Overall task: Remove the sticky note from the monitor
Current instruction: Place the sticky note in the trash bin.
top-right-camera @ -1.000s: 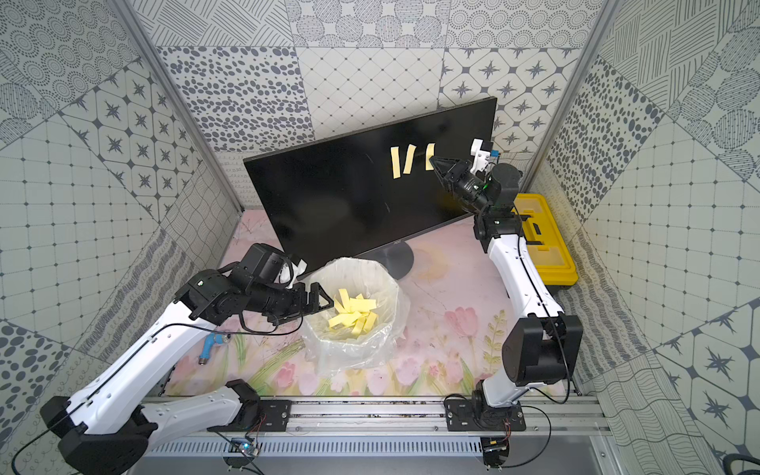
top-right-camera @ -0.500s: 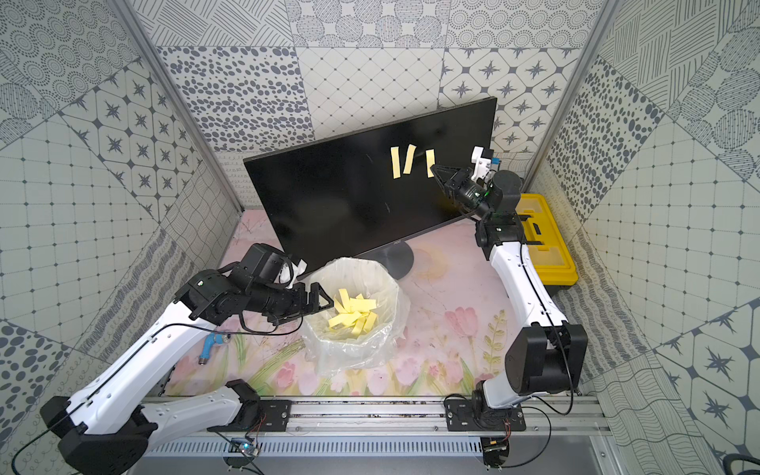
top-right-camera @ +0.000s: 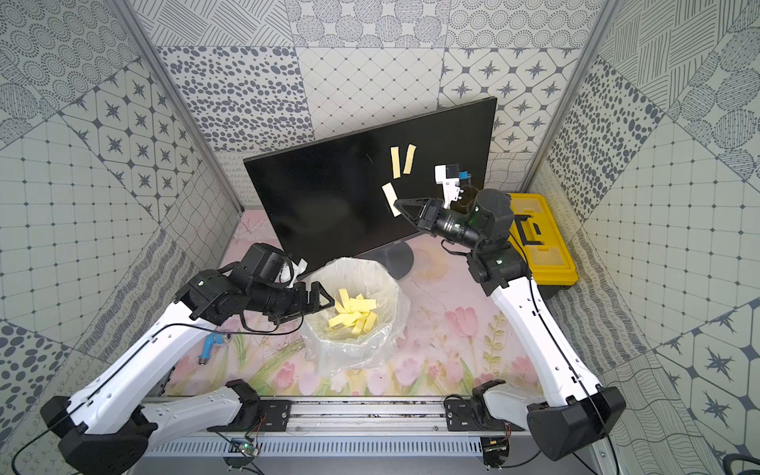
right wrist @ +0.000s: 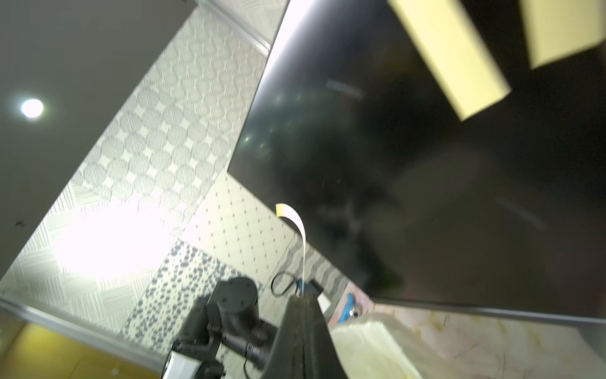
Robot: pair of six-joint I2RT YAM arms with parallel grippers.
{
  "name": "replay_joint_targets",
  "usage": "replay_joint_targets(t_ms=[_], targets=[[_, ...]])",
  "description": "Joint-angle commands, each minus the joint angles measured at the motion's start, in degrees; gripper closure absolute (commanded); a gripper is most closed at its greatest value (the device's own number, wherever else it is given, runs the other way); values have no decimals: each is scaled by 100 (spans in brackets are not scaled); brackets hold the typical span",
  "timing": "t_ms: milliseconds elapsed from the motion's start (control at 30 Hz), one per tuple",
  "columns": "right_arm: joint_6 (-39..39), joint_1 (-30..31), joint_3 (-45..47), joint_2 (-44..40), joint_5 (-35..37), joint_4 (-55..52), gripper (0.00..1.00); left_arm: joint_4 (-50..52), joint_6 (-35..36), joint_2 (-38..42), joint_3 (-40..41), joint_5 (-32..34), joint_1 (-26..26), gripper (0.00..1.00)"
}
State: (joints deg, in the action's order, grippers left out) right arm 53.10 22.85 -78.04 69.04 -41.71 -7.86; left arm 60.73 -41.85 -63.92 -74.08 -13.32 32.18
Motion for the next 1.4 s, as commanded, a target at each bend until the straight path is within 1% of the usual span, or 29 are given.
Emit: replay_joint_targets(t_ms=[0,133,300,333,433,467,500,533,633,733,867,967,1033,1133,1233,1367], targets=[[-781,494,221,-170,154,-911,100,-123,72,33,18,-30,69,1],[-1106,1096,380,-275,436,-1465,100,-118,87,29,27,-30,68,1],[-1398,1618,458,-248,749,-2010,100,-136,80,44,17,-23,62,1],[-1435,1702,462,-219,797,-2071,99,-137,80,38,23,-21,63,1],[-1534,1867,473,-155,910,-2194,86,-116,89,42,19,-13,68,1],[-1543,1879,474,-146,933,-2201,80,-107,89,45,17,-6,64,1],[-1554,1889,461,-133,951,-2210,70,-105,89,52,25,-4,68,1],[-1567,1894,431,-133,976,-2221,64,-105,89,60,30,-4,69,1],[-1605,1890,327,-120,998,-2251,58,-98,86,77,28,3,70,1],[-1663,1894,206,-65,1011,-2264,57,-105,71,77,26,-6,64,1],[-1776,1866,-88,24,1040,-2273,52,-114,72,56,19,-13,68,1],[-1858,1708,-347,94,1050,-2265,43,-114,80,60,17,-7,69,1],[-1878,1481,-524,125,1084,-2203,34,-114,72,67,31,-4,68,1],[-1678,1044,-607,129,1030,-1827,26,-121,72,66,59,-5,64,1],[-1159,436,-454,115,794,-1028,21,-141,55,70,78,-13,68,1],[-534,-242,-309,207,670,37,19,-160,58,59,85,-21,69,1]])
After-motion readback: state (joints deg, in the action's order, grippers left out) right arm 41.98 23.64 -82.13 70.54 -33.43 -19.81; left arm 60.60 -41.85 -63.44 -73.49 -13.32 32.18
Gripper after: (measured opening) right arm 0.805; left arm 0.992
